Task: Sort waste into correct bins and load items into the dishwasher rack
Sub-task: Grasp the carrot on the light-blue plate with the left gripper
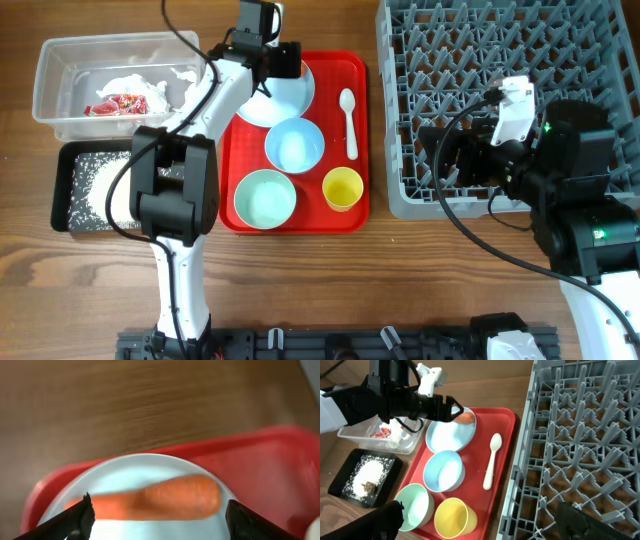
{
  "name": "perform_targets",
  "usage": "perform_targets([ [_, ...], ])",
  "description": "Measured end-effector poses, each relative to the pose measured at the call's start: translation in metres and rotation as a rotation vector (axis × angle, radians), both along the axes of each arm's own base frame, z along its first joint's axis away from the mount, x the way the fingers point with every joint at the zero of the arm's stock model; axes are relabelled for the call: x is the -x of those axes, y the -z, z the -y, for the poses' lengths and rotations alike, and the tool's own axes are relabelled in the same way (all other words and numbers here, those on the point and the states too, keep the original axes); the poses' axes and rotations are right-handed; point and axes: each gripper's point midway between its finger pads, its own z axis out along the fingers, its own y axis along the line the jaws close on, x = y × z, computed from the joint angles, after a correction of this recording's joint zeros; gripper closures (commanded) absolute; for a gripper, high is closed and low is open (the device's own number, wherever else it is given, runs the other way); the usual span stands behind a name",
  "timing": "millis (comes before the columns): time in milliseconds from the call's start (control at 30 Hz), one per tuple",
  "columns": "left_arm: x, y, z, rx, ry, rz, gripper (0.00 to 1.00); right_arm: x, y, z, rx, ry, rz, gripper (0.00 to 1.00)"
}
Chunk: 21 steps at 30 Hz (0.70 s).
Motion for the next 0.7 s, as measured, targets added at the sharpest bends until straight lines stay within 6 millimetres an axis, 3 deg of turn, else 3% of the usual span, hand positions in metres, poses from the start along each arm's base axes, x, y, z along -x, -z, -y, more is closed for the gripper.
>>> perform_targets([
  [133, 0.001, 0.003, 0.001, -0.173, 0.236, 0.045, 0.12, 0.000, 0.000, 0.000, 0.000, 0.000, 0.000, 0.00],
  [267, 0.004, 0.014, 0.004, -0.243, 0.357, 0.046, 0.14, 0.000, 0.000, 0.000, 0.000, 0.000, 0.000, 0.00],
  [600, 0.010, 0.022, 0.004, -0.288, 0.447, 0.029, 0.16, 0.000, 0.000, 0.000, 0.000, 0.000, 0.000, 0.00],
  [700, 0.012, 0.036, 0.005, -0.287, 0.459, 0.009, 0.15, 0.000, 0.000, 0.000, 0.000, 0.000, 0.000, 0.00],
])
